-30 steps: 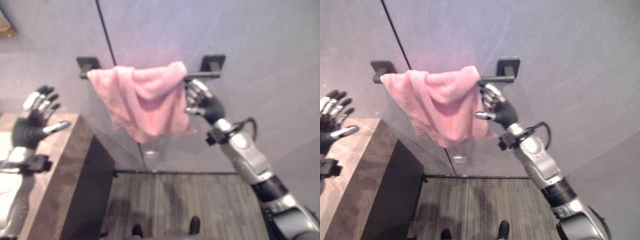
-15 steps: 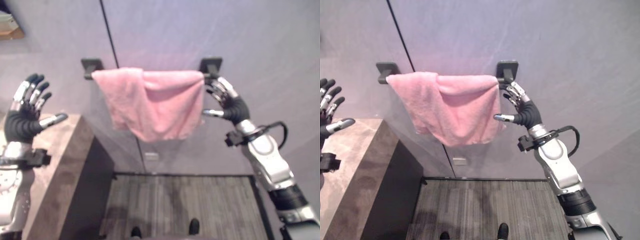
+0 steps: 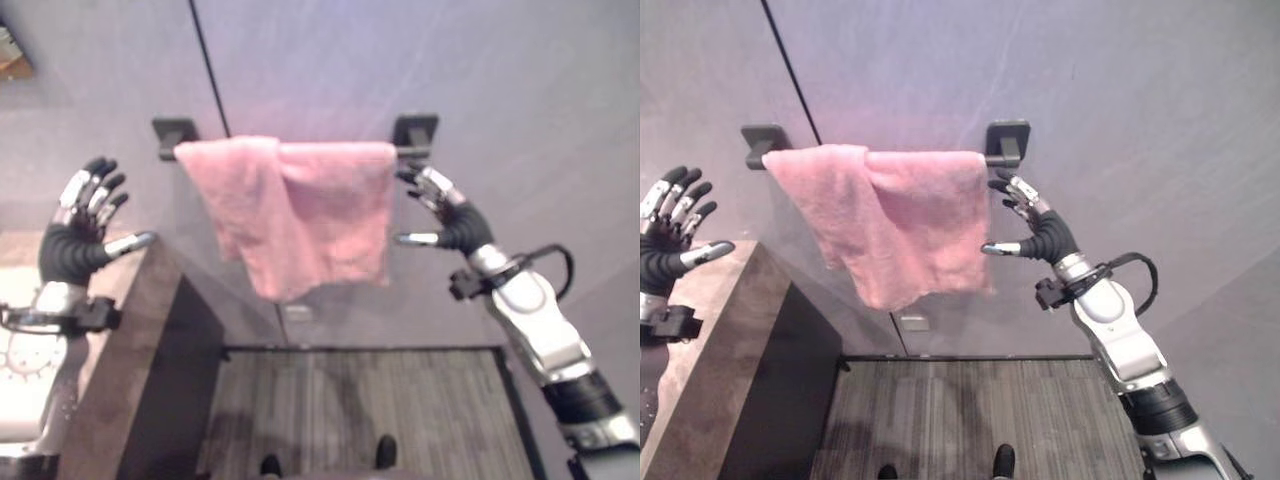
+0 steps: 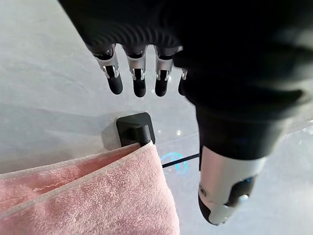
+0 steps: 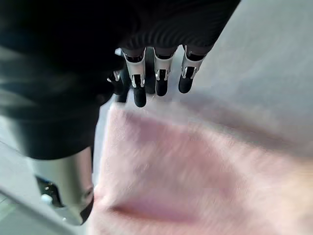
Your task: Put brush and paste in cup on sink, flatten towel.
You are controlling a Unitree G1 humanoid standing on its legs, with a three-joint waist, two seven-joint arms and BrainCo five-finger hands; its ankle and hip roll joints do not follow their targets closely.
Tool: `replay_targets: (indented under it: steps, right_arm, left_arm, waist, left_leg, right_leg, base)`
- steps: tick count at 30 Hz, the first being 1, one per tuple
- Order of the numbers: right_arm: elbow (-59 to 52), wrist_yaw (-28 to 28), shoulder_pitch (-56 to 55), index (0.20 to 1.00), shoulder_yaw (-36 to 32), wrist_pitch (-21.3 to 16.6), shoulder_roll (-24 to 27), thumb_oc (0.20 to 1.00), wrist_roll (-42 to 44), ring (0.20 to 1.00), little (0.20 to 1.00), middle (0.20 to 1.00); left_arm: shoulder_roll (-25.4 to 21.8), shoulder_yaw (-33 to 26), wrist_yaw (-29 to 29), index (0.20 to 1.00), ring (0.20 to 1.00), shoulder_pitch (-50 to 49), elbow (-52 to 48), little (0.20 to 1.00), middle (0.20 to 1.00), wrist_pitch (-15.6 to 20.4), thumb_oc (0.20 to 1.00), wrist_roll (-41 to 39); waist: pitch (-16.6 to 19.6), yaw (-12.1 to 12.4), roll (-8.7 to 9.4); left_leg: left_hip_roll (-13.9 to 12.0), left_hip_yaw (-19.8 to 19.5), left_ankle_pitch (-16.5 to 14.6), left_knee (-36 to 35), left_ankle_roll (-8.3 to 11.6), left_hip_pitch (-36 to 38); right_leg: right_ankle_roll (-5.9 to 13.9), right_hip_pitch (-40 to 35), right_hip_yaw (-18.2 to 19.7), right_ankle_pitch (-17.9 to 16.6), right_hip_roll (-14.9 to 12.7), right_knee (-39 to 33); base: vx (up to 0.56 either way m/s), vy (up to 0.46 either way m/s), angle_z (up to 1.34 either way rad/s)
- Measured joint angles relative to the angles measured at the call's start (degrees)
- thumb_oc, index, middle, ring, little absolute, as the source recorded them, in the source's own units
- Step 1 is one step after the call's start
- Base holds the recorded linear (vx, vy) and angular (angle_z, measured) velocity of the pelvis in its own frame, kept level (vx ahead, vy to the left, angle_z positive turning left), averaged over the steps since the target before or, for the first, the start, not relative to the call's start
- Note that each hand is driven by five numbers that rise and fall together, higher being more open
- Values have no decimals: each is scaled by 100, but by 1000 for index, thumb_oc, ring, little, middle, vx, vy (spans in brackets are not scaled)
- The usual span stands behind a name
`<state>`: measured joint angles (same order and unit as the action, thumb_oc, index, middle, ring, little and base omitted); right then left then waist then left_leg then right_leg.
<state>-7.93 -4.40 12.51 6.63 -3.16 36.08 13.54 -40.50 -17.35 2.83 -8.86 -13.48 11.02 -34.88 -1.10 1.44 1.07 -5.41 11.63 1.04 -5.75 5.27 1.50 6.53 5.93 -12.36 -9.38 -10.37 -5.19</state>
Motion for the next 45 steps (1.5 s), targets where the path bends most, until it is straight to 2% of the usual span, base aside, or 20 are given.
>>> replay_targets:
  steps: [2,9,20,31,38,45]
  right_arm:
    - [43,-7,-352,1000,-47,169,-14,1000,-236,1000,1000,1000]
    - [686,102,-918,1000,-600,202,-431,1000,-690,1000,1000,1000]
    - [1397,78,-1709,1000,-578,200,-780,1000,-913,1000,1000,1000]
    - [1597,-2,-1721,1000,-295,161,-864,1000,-884,1000,1000,1000]
    - [1571,-35,-1694,1000,-35,159,-873,1000,-852,1000,1000,1000]
    - [1565,-1,-1695,1000,53,162,-878,1000,-840,1000,1000,1000]
  left_arm:
    - [79,5,122,1000,1000,-160,9,1000,1000,-72,1000,114]
    - [369,77,261,1000,1000,-208,308,1000,1000,-132,1000,207]
    - [360,290,284,1000,1000,386,278,1000,1000,-117,1000,211]
    - [75,863,-123,1000,1000,1537,208,1000,1000,79,1000,283]
    - [65,1204,-516,1000,1000,2192,661,1000,1000,137,1000,333]
    - [-91,1222,-766,1000,1000,2381,1006,1000,1000,215,1000,368]
  waist:
    - [2,-23,2]
    - [41,-148,-9]
    - [186,-246,-78]
    - [214,-407,-72]
    - [207,-480,-89]
    - [202,-491,-99]
  left_leg:
    - [-3,23,-7,-2,-12,25]
    - [37,52,-9,-17,-16,133]
    - [54,62,-16,-24,-24,85]
    - [51,124,-15,-21,-22,-72]
    - [42,176,-16,-5,-19,-151]
    - [35,200,-39,-25,-25,-154]
  right_leg:
    - [-1,-9,10,0,2,-12]
    - [12,-88,42,13,-40,-14]
    - [40,-36,60,32,-55,-14]
    - [30,162,108,13,-45,-13]
    - [16,268,158,-42,-25,-13]
    - [28,288,170,-2,-18,-14]
  base:
    - [-27,11,-6]
    - [-31,20,-2]
    - [2,-4,0]
    - [26,-21,-3]
    - [55,-27,-3]
    - [42,-12,-2]
